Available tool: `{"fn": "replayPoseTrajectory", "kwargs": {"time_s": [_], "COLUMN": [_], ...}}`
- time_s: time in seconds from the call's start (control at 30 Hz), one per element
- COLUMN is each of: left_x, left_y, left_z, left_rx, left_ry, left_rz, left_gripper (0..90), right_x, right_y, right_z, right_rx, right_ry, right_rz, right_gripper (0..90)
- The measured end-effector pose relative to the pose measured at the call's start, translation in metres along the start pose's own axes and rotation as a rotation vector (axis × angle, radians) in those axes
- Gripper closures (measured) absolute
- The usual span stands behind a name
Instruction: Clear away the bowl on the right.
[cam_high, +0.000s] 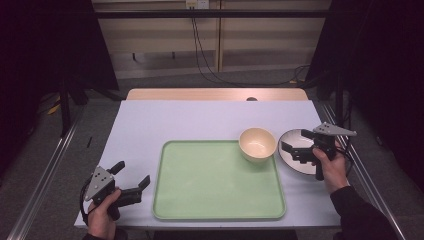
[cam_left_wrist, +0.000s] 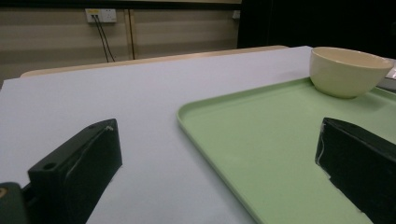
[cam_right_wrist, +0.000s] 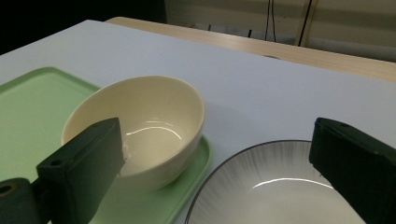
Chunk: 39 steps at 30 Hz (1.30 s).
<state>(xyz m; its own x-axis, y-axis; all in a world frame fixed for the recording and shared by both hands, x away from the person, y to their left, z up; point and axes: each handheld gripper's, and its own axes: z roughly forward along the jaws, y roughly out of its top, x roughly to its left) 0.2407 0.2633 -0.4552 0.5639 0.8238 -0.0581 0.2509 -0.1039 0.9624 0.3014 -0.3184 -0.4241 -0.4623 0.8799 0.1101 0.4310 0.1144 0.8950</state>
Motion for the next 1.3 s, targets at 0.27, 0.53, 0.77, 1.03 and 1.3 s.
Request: {"fn": "replayPoseTrajectory", "kwargs": {"time_s": [0.27,0.53,0.77,1.03,1.3], "left_x": [0.000,0.000,0.000,-0.001,-0.001], "left_y": [0.000,0.000,0.000,0.000,0.000], "left_z": [0.000,0.000,0.000,0.000,0.000], "left_rx": [0.001,0.002,0.000,-0.002,-0.006], "left_ry": [0.001,0.002,-0.001,0.001,0.001], "left_rz": [0.001,0.001,-0.003,-0.002,-0.008], "left_gripper": [0.4,0.4,0.4,0.4,0.4], "right_x": [0.006,0.012,0.015,0.020,0.022], "right_y": [-0.006,-0.013,-0.022,-0.035,-0.045], "right_z": [-0.015,-0.027,-0.039,-0.051,-0.065], "right_rx": [-0.021,-0.027,-0.026,-0.011,-0.014], "right_ry": [-0.014,-0.002,-0.004,0.001,0.014], "right_rz": [-0.007,-0.009,-0.020,-0.024,-0.037], "right_gripper": [3.0,3.0,2.9,3.3,5.8]}}
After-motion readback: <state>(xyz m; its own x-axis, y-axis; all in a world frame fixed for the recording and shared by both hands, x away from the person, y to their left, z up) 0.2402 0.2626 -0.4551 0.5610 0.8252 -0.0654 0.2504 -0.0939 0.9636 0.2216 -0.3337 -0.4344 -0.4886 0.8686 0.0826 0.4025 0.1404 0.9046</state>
